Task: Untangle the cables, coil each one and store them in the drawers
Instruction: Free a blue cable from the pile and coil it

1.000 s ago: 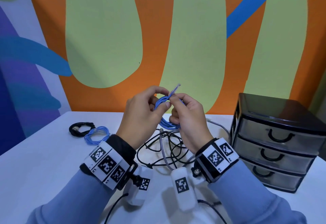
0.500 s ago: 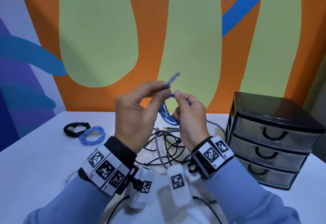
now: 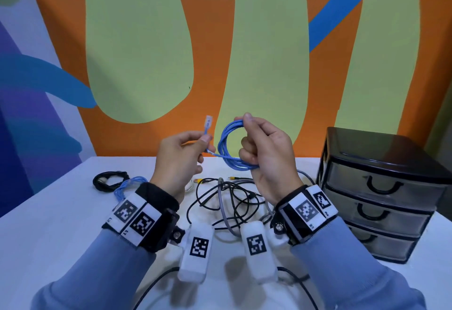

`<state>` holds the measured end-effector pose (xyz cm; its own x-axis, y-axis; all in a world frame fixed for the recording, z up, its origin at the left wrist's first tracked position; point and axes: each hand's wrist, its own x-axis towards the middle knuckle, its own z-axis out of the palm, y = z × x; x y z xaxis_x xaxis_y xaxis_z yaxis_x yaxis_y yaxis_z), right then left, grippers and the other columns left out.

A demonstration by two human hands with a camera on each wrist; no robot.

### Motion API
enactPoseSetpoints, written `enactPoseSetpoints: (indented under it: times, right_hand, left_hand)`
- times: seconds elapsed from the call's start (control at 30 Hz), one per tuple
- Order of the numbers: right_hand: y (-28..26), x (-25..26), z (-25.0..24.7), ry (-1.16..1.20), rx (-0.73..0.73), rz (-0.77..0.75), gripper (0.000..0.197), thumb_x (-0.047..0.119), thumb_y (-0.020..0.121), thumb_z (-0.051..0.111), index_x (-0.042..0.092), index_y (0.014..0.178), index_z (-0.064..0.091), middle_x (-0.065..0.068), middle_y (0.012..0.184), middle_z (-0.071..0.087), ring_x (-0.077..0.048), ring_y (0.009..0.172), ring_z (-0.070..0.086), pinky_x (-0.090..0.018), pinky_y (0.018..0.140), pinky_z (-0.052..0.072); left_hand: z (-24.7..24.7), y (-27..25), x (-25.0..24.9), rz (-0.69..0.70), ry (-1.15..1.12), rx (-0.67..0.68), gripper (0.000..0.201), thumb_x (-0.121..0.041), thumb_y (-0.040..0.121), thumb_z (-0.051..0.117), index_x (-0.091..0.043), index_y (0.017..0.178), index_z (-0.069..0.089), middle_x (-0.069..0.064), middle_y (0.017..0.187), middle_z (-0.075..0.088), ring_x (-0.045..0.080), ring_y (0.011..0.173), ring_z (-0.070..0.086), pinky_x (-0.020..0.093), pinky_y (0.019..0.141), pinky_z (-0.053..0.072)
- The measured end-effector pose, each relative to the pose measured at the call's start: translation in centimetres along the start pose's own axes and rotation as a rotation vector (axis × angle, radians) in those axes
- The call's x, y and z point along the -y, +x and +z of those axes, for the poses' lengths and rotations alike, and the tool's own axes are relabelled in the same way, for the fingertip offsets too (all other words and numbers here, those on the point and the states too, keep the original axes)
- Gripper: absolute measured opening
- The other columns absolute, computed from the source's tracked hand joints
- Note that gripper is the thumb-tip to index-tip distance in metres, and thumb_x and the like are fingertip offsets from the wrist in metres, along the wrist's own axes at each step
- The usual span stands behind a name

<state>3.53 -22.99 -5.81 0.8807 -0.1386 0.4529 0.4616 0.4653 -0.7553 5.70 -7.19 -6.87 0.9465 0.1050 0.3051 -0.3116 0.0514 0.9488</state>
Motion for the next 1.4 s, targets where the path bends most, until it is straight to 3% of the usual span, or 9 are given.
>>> enactPoseSetpoints:
  times: [0.17,0.27,0.37,0.67,0.83,0.97,1.13,1.23,1.4]
  right_hand:
    - [-0.2,0.5,-0.3,-0.082,0.123,0.048,0.019,0.014,0.102,0.063,-0.002,0.103,0.073,0.002,0.061,0.031,-0.008,0.049,0.019,-0.017,0.041,0.022]
    - [0.1,0.7,-0.8,-0.108,0.096,0.037,0.019,0.013,0.103,0.063,-0.003,0.108,0.072,0.015,0.055,0.048,-0.007,0.049,0.021,-0.017,0.042,0.021]
    - [0.2,0.5,-1.1,-0.113,0.081,0.045,0.021,0.013,0.104,0.061,-0.003,0.112,0.071,0.015,0.059,0.052,-0.007,0.049,0.021,-0.017,0.042,0.022]
    - [0.2,0.7,-1.1,-0.112,0.056,0.086,0.012,0.013,0.101,0.064,0.003,0.096,0.068,0.0,0.063,0.02,-0.009,0.049,0.015,-0.018,0.038,0.019]
    - [0.1,-0.2,-1.2,-0.178,0.097,0.194,0.014,0.016,0.1,0.066,0.005,0.093,0.069,-0.004,0.071,0.023,-0.01,0.052,0.015,-0.017,0.038,0.02]
    - [0.4,0.0,-1.5,-0.175,0.075,0.234,0.014,0.014,0.102,0.064,0.008,0.091,0.07,0.002,0.066,0.022,-0.011,0.055,0.014,-0.017,0.039,0.019]
    - [0.0,-0.5,-1.0,-0.295,0.116,0.237,0.028,0.009,0.1,0.064,0.015,0.074,0.072,-0.01,0.071,0.04,-0.013,0.057,0.015,-0.019,0.04,0.019]
    - [-0.1,-0.6,-0.6,-0.254,0.096,0.259,0.021,0.005,0.101,0.061,0.009,0.081,0.069,0.005,0.057,0.028,-0.009,0.051,0.017,-0.018,0.04,0.019]
    - [0.4,-0.6,-0.8,-0.153,-0.007,0.275,0.014,0.014,0.101,0.066,0.001,0.099,0.069,0.004,0.062,0.021,-0.009,0.049,0.018,-0.017,0.038,0.021]
  left_hand:
    - [-0.6,-0.6,-1.1,0.132,0.187,0.318,0.013,-0.01,0.101,0.07,-0.013,0.1,0.083,0.007,0.066,0.058,0.013,0.052,0.043,0.02,0.047,0.035]
    - [-1.3,-0.5,-1.8,0.17,0.169,0.376,0.015,-0.008,0.099,0.071,-0.009,0.108,0.082,0.004,0.065,0.062,0.013,0.053,0.049,0.019,0.052,0.043]
    - [-1.9,-0.2,-1.9,0.135,0.147,0.428,0.022,-0.004,0.099,0.069,-0.01,0.116,0.08,0.004,0.078,0.072,0.012,0.062,0.059,0.018,0.063,0.053]
    - [-2.1,-0.1,-1.7,0.061,0.234,0.512,0.02,0.002,0.1,0.066,-0.006,0.11,0.081,0.004,0.082,0.076,0.011,0.073,0.068,0.017,0.074,0.059]
    - [-1.3,-1.0,-1.8,0.078,0.162,0.507,0.018,0.006,0.102,0.06,-0.001,0.114,0.072,0.018,0.093,0.077,0.017,0.08,0.07,0.022,0.073,0.058]
    - [-0.7,-1.5,-2.6,0.006,-0.031,0.48,0.034,0.003,0.102,0.051,-0.014,0.13,0.059,0.028,0.097,0.074,0.026,0.081,0.064,0.034,0.074,0.056]
    - [-0.5,-1.5,-2.1,0.319,0.458,0.385,0.033,-0.026,0.089,0.084,-0.028,0.107,0.057,-0.003,0.074,0.07,0.019,0.063,0.059,0.041,0.069,0.054]
    - [-0.3,-1.6,-1.7,0.484,0.608,0.227,0.02,-0.029,0.09,0.081,-0.029,0.094,0.062,-0.009,0.08,0.071,0.014,0.06,0.061,0.034,0.064,0.048]
    - [0.4,-2.0,-1.8,0.651,0.493,0.055,0.015,-0.032,0.098,0.074,-0.026,0.093,0.061,-0.012,0.084,0.075,0.007,0.083,0.073,0.034,0.067,0.053]
